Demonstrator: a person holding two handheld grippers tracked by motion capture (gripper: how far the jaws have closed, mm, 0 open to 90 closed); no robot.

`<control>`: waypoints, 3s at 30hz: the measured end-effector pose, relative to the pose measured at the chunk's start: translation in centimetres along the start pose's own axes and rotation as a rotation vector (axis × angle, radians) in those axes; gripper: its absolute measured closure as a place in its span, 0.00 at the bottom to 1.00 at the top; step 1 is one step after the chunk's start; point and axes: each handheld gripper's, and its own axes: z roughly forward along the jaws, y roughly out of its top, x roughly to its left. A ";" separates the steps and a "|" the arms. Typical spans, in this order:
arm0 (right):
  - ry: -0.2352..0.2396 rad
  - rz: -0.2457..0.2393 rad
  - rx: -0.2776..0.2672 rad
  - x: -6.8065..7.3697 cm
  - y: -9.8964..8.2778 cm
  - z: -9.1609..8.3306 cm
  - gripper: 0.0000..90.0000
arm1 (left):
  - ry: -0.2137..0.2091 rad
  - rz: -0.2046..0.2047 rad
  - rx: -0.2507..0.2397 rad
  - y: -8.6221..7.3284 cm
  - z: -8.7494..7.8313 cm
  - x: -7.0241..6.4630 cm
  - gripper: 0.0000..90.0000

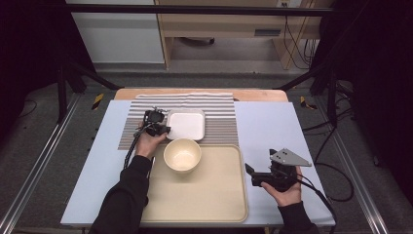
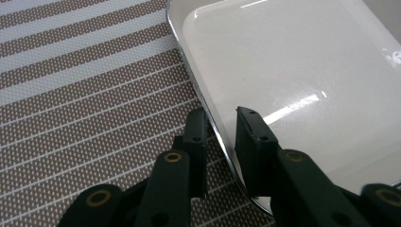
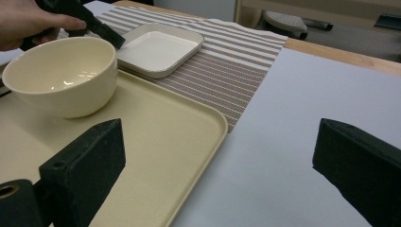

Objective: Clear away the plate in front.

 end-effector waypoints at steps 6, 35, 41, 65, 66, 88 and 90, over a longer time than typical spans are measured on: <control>-0.001 -0.003 0.001 0.0 0.0 0.1 0.04 | -0.007 -0.041 0.007 0.1 0.0 0.1 0.86; 0.001 -0.004 0.009 0.0 -0.1 0.3 0.04 | 0.039 -0.078 -0.171 1.0 -3.4 0.6 0.99; 0.000 -0.010 0.011 0.0 -0.1 0.3 0.04 | 0.076 -0.056 -0.213 1.1 -4.5 0.7 0.99; -0.001 -0.006 0.000 0.0 0.0 0.0 0.04 | 0.059 -0.052 -0.401 3.3 -11.7 0.0 0.99; 0.000 -0.006 -0.002 -0.1 0.1 -0.1 0.04 | 0.054 -0.049 -0.407 3.4 -12.0 -0.1 0.99; -0.003 0.000 -0.013 -0.1 0.2 -0.4 0.04 | -0.025 0.053 -0.497 2.1 -18.1 -2.9 0.99; -0.004 -0.002 -0.013 -0.1 0.2 -0.4 0.04 | -0.028 0.067 -0.501 1.9 -18.5 -3.2 0.99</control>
